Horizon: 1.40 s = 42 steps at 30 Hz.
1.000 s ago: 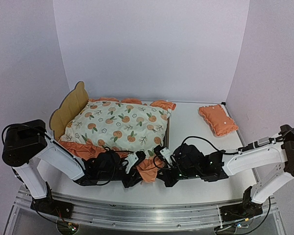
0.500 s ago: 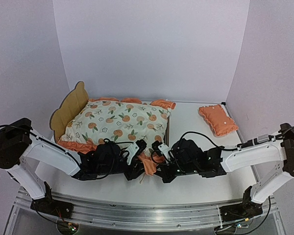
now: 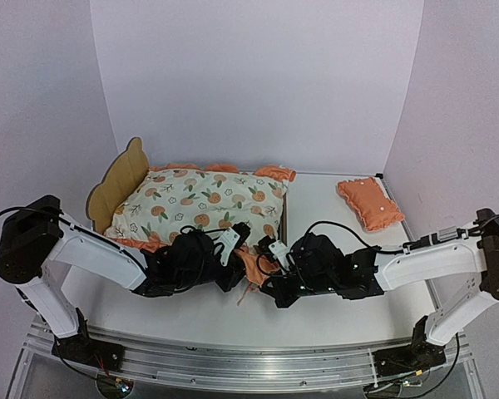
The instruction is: Set up the pet bed
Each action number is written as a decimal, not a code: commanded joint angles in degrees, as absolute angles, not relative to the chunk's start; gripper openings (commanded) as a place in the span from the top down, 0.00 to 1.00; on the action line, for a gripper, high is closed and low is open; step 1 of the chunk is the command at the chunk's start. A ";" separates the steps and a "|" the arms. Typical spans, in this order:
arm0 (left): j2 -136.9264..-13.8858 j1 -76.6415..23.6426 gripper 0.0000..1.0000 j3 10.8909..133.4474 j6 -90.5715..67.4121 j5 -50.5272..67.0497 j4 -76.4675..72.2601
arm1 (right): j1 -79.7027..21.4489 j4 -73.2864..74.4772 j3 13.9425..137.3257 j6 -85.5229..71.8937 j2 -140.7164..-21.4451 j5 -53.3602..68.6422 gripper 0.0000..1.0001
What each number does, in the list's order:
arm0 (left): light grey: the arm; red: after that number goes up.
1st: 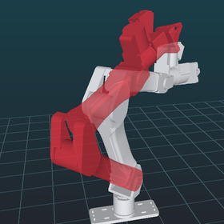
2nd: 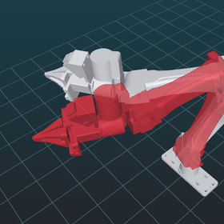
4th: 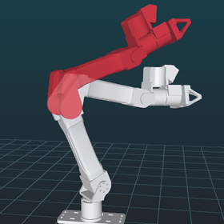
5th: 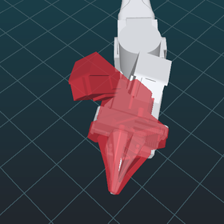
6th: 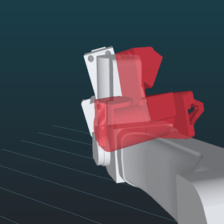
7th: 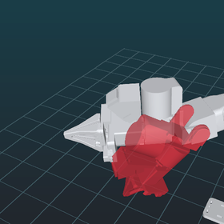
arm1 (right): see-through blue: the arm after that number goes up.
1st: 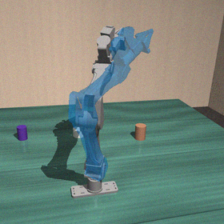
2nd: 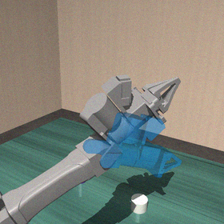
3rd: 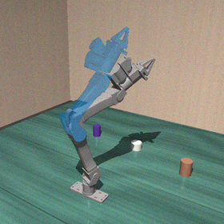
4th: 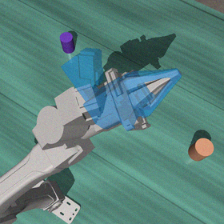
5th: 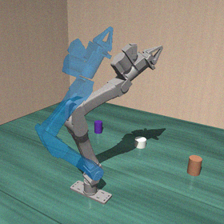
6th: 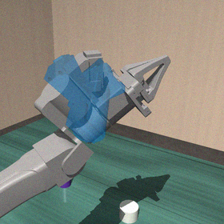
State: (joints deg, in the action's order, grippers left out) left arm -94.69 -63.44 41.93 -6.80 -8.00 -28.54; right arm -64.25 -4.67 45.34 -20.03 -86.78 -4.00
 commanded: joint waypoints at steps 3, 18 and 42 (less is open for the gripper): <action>-98.91 -63.08 0.59 44.22 -2.63 -10.40 -30.49 | -63.61 -2.78 46.78 -20.88 -84.73 -11.22 1.00; -100.34 -63.61 0.51 43.04 1.71 -0.18 -31.91 | -62.00 -2.72 47.72 -20.80 -85.33 -11.42 1.00; -98.64 -62.41 1.00 48.82 1.33 0.71 -25.68 | -58.68 -2.55 48.69 -22.20 -86.42 -11.52 1.00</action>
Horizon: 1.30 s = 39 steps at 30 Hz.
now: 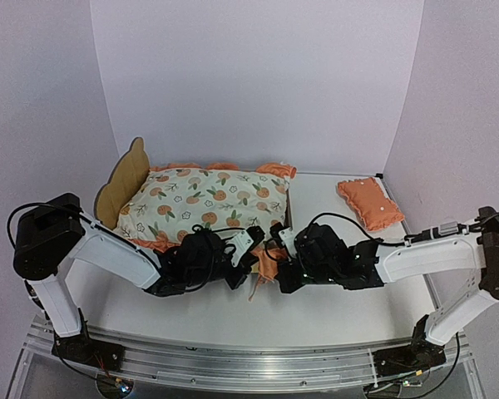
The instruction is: Set up the pet bed
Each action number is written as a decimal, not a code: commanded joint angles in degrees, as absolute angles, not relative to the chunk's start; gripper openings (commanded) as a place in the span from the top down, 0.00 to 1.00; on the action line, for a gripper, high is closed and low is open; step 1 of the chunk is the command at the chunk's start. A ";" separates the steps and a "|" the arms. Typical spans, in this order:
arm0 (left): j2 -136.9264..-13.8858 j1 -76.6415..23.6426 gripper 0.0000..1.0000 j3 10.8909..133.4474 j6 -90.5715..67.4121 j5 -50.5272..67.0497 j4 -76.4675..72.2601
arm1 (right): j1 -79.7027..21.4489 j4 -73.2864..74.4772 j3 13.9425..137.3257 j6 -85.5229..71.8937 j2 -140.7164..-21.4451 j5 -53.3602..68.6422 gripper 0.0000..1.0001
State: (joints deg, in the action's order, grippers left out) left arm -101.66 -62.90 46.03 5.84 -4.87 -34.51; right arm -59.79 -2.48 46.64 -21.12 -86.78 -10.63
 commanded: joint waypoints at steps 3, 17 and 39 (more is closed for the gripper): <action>-97.86 -61.30 1.00 49.84 -2.55 3.18 -23.45 | -58.04 -2.65 48.75 -22.78 -86.57 -11.69 1.00; -99.84 -60.78 0.88 50.87 4.83 9.97 -26.72 | -55.85 -3.10 47.84 -28.00 -87.04 -12.83 1.00; -107.15 -62.26 0.76 51.66 23.26 0.54 -36.90 | -55.75 -5.31 45.79 -30.98 -85.34 -12.00 1.00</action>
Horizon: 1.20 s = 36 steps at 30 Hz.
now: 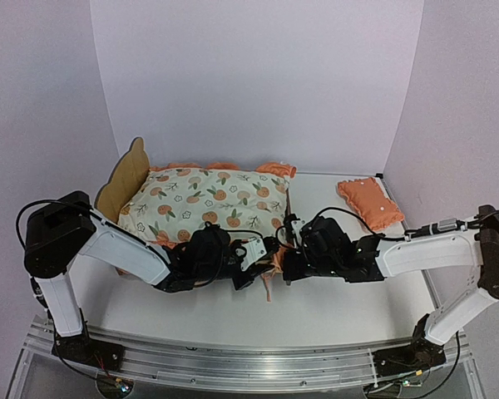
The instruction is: Set up the pet bed
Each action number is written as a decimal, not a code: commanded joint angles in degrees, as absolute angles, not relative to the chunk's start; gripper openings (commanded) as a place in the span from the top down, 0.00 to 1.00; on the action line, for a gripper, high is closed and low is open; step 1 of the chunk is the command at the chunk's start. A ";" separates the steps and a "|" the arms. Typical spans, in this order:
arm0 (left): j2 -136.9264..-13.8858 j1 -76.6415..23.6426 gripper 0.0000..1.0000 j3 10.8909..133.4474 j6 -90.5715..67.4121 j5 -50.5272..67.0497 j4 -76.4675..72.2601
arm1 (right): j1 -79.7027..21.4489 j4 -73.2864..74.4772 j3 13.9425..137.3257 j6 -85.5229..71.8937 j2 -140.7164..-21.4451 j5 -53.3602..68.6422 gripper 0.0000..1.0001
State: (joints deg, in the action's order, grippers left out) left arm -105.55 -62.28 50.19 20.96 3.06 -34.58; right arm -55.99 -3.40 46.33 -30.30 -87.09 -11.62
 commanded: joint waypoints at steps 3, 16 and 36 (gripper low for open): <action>-108.08 -62.25 0.80 51.75 24.09 -2.15 -37.41 | -55.75 -5.47 45.71 -30.84 -85.21 -11.92 1.00; -106.99 -62.23 1.00 51.79 25.97 -5.13 -36.50 | -55.30 -5.71 44.48 -30.23 -84.22 -11.41 1.00; -111.26 -68.02 0.84 45.04 39.43 -11.18 -64.90 | -55.07 -8.01 41.91 -31.27 -82.83 -9.09 1.00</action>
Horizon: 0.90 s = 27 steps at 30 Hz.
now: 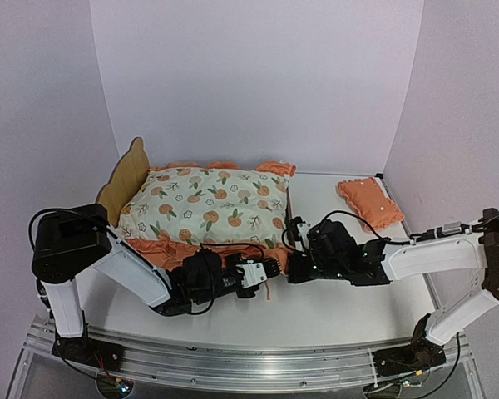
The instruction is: Set up the pet bed
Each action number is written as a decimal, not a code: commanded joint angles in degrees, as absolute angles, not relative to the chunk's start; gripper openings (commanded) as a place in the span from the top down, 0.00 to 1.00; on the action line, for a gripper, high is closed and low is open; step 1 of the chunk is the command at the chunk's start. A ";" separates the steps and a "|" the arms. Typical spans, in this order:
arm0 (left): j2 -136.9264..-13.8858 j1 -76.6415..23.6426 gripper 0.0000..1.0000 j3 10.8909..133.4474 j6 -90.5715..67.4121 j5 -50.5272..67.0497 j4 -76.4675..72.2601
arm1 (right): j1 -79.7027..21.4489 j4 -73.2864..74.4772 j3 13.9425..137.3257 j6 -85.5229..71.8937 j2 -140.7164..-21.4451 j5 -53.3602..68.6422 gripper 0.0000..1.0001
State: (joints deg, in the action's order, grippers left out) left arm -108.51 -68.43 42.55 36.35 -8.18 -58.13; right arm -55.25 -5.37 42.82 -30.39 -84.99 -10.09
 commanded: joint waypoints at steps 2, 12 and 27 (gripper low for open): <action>-112.00 -68.03 0.83 45.65 39.36 -11.39 -64.61 | -55.08 -8.54 41.53 -31.25 -82.79 -8.98 1.00; -114.88 -68.02 0.77 46.01 42.97 -12.20 -65.33 | -55.03 -10.61 41.40 -29.73 -83.13 -8.24 1.00; -118.65 -65.83 0.75 48.52 51.42 -10.72 -68.47 | -54.94 -11.69 40.81 -29.28 -83.14 -6.86 1.00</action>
State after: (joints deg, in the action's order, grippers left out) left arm -117.20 -67.33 45.69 48.89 -11.12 -65.14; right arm -55.13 -9.87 41.32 -30.00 -84.62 -7.74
